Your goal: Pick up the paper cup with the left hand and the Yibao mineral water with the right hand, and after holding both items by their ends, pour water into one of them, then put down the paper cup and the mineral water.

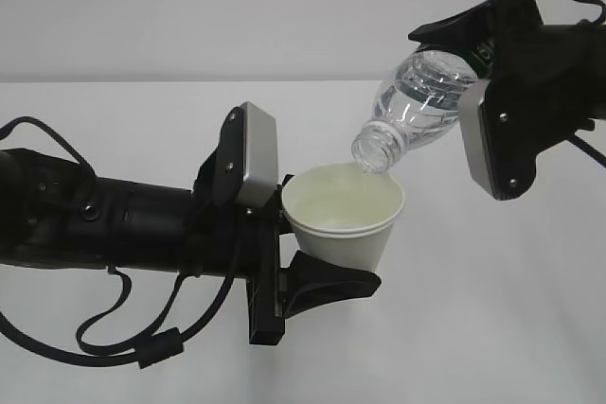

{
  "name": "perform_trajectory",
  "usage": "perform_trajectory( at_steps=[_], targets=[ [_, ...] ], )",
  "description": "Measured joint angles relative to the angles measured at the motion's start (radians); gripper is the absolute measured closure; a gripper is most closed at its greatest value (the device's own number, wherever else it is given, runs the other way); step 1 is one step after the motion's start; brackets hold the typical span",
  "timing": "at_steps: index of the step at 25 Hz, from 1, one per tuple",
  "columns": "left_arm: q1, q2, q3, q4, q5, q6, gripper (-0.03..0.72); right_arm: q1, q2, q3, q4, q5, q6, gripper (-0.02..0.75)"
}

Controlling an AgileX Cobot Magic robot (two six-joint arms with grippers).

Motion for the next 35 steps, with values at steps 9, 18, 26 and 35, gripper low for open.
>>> perform_trajectory(
  at_steps=[9,18,26,35],
  targets=[
    [0.000,0.000,0.000,-0.002,0.002,0.001,0.243,0.000,0.000,0.000,0.002,-0.036,0.068,0.305],
    [0.000,0.000,0.000,-0.002,0.003,0.001,0.243,0.000,0.000,0.000,0.004,-0.044,0.078,0.305],
    [0.000,0.000,0.000,-0.005,0.003,0.001,0.243,0.000,0.000,0.000,0.004,-0.044,0.101,0.305],
    [0.000,0.000,0.000,-0.005,0.003,0.001,0.244,0.000,0.000,0.000,0.004,-0.044,0.103,0.305]
  ],
)
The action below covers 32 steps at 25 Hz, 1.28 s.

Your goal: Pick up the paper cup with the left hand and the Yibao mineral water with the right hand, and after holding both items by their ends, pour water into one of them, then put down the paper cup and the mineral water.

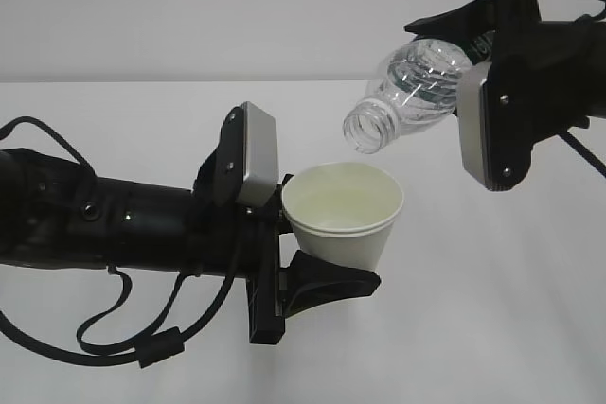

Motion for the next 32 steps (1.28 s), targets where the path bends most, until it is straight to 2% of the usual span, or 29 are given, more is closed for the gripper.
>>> perform_trajectory(
  at_steps=[17,32],
  targets=[
    [0.000,0.000,0.000,0.000,-0.002,0.010,0.244,0.000,0.000,0.000,0.002,0.002,0.001,0.305],
    [0.000,0.000,0.000,-0.008,-0.002,0.012,0.244,0.000,0.000,0.000,0.002,0.002,0.121,0.305]
  ],
)
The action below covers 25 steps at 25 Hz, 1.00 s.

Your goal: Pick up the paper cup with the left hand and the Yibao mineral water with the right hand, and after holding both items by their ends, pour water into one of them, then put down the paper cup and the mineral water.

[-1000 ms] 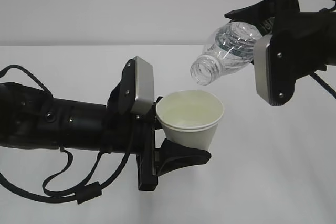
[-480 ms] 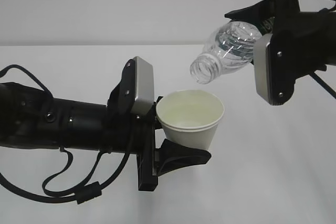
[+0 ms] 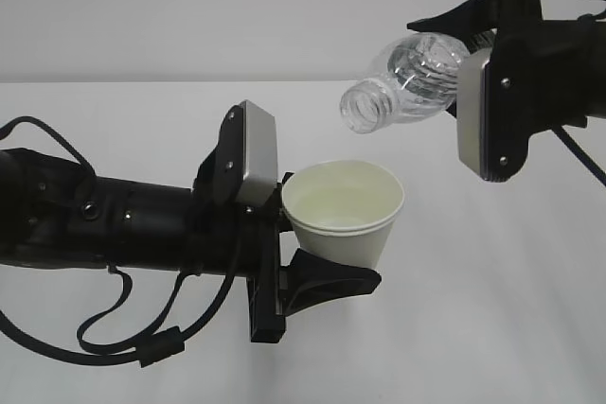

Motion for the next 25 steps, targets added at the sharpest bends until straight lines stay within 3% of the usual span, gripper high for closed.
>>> perform_trajectory(
  at_steps=[17,25],
  targets=[
    [0.000,0.000,0.000,-0.010,0.000,0.000,0.244,0.000,0.000,0.000,0.008,0.000,0.185,0.305],
    [0.000,0.000,0.000,-0.042,0.000,0.000,0.244,0.000,0.000,0.000,0.068,0.000,0.217,0.305]
  ],
)
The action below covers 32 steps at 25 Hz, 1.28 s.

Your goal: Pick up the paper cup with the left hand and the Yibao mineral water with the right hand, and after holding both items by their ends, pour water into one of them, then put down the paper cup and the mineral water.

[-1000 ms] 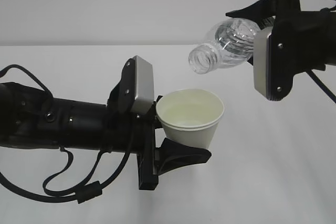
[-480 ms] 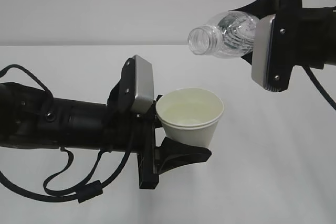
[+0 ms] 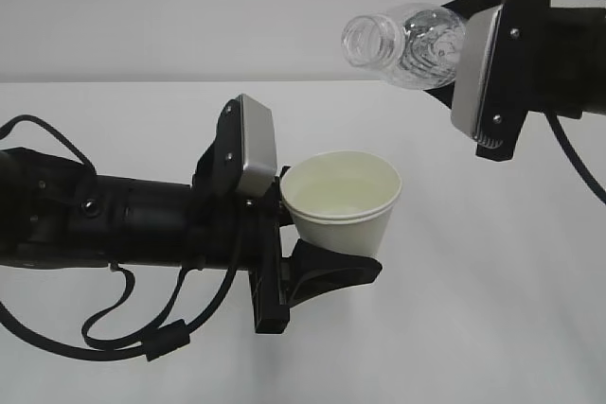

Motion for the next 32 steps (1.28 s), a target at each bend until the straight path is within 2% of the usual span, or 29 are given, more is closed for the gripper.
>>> perform_trajectory(
  at_steps=[7,19,25,32],
  targets=[
    [0.000,0.000,0.000,-0.003,0.000,0.000,0.244,0.000,0.000,0.000,0.068,0.000,0.035,0.305],
    [0.000,0.000,0.000,-0.004,0.003,0.000,0.244,0.000,0.000,0.000,0.080,0.000,0.137,0.305],
    [0.000,0.000,0.000,-0.004,0.003,0.000,0.244,0.000,0.000,0.000,0.155,0.000,0.173,0.305],
    [0.000,0.000,0.000,-0.004,0.018,0.000,0.244,0.000,0.000,0.000,0.193,0.004,0.207,0.305]
  ],
)
